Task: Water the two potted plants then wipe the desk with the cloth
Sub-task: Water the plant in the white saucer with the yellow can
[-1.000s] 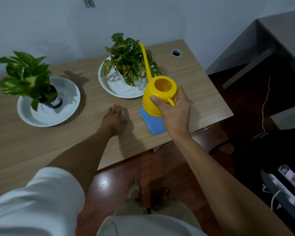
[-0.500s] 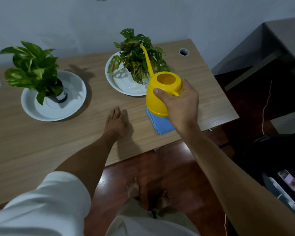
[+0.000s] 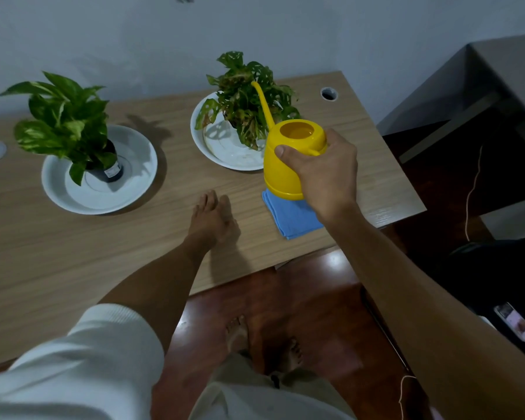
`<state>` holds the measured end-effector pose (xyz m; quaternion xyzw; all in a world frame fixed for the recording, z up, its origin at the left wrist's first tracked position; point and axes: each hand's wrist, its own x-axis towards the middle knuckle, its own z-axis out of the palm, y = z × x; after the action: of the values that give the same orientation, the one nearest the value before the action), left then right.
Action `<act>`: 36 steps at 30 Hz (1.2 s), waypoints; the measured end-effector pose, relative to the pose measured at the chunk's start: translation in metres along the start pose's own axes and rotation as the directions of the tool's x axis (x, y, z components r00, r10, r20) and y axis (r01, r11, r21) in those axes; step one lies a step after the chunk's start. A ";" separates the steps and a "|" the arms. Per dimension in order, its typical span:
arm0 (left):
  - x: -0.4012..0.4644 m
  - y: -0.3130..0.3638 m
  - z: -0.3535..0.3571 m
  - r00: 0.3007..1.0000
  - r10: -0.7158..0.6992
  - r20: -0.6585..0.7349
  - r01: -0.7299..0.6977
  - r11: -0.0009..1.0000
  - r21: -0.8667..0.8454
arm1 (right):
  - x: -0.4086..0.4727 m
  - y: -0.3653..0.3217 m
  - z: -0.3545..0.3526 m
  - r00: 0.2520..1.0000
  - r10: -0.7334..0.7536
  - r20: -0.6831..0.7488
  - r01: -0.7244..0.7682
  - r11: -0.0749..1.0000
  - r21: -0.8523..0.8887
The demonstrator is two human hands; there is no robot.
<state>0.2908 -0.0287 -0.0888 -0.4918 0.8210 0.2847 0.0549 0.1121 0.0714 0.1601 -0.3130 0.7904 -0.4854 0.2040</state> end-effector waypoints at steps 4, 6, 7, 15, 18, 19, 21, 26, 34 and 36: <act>0.001 -0.001 0.000 1.000 -0.024 0.002 0.024 1.000 -0.001 | -0.002 -0.001 0.000 1.000 -0.005 0.012 0.005 1.000 -0.002; 0.001 -0.003 0.000 0.999 -0.030 0.012 0.030 1.000 -0.005 | -0.003 -0.001 0.000 1.000 -0.009 0.014 0.009 1.000 -0.002; 0.001 -0.003 0.000 0.999 -0.028 0.019 0.028 1.000 -0.003 | -0.004 -0.001 -0.001 1.000 -0.010 0.012 0.010 1.000 -0.003; -0.004 0.004 -0.003 1.000 -0.003 -0.008 0.003 1.000 -0.030 | -0.006 -0.002 -0.011 1.000 -0.018 0.020 0.019 0.999 -0.043; -0.010 0.012 -0.006 1.000 -0.020 -0.018 0.019 0.998 -0.052 | -0.006 -0.002 -0.017 0.999 -0.025 0.020 0.026 0.997 -0.068; -0.011 0.014 -0.007 1.000 -0.025 -0.015 0.024 0.998 -0.056 | -0.006 -0.002 -0.018 1.000 -0.021 0.019 0.023 0.997 -0.078; -0.012 0.015 -0.008 1.000 -0.027 -0.008 0.027 0.998 -0.058 | -0.006 -0.002 -0.020 1.000 -0.018 0.013 0.019 0.995 -0.095; -0.006 0.008 -0.005 1.000 -0.012 0.002 0.012 0.998 -0.064 | -0.002 -0.006 -0.025 0.999 -0.034 -0.004 0.034 0.993 -0.110; 0.000 0.004 -0.003 1.000 -0.005 -0.007 0.005 0.999 -0.041 | 0.004 -0.014 -0.024 0.998 -0.061 -0.014 0.059 0.991 -0.119; 0.001 0.002 -0.003 1.000 -0.010 0.002 0.010 0.999 -0.038 | 0.004 -0.016 -0.023 0.998 -0.063 -0.007 0.062 0.992 -0.109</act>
<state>0.2886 -0.0301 -0.0861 -0.4965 0.8130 0.3004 0.0479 0.0998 0.0777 0.1845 -0.3458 0.8066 -0.4492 0.1674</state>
